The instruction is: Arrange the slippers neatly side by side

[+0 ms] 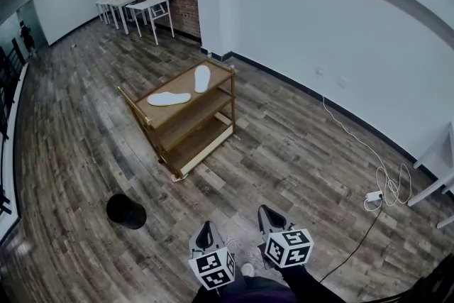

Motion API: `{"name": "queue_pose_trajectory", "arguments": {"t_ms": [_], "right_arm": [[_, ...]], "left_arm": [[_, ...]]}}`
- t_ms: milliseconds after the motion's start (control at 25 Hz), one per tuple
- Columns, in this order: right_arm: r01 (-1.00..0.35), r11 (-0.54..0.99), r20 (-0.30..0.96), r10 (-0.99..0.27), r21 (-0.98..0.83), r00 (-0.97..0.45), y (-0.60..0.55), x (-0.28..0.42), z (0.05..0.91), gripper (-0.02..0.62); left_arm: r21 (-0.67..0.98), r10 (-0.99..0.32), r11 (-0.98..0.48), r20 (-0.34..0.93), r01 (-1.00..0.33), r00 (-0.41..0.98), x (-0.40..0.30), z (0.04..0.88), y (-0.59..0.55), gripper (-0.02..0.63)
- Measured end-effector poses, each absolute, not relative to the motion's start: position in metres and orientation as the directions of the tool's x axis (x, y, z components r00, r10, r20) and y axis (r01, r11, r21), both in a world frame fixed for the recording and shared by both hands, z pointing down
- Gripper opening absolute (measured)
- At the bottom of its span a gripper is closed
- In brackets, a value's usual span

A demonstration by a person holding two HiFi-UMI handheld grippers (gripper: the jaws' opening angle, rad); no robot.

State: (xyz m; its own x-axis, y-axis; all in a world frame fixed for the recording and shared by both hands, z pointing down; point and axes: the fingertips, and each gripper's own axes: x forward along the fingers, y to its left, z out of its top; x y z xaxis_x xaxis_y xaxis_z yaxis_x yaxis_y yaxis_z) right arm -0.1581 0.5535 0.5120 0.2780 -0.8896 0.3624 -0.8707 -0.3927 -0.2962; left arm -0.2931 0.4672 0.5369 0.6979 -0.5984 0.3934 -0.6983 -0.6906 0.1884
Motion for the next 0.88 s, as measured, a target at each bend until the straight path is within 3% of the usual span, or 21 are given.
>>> {"name": "queue_pose_trajectory", "arguments": {"t_ms": [880], "right_arm": [[-0.878,-0.384,0.374,-0.888,-0.285,0.267,0.344,-0.075,0.512,-0.002]], "left_arm": [[0.184,-0.609,-0.687,0.381,-0.703,0.695,-0.212,0.532,0.258,0.000]]}}
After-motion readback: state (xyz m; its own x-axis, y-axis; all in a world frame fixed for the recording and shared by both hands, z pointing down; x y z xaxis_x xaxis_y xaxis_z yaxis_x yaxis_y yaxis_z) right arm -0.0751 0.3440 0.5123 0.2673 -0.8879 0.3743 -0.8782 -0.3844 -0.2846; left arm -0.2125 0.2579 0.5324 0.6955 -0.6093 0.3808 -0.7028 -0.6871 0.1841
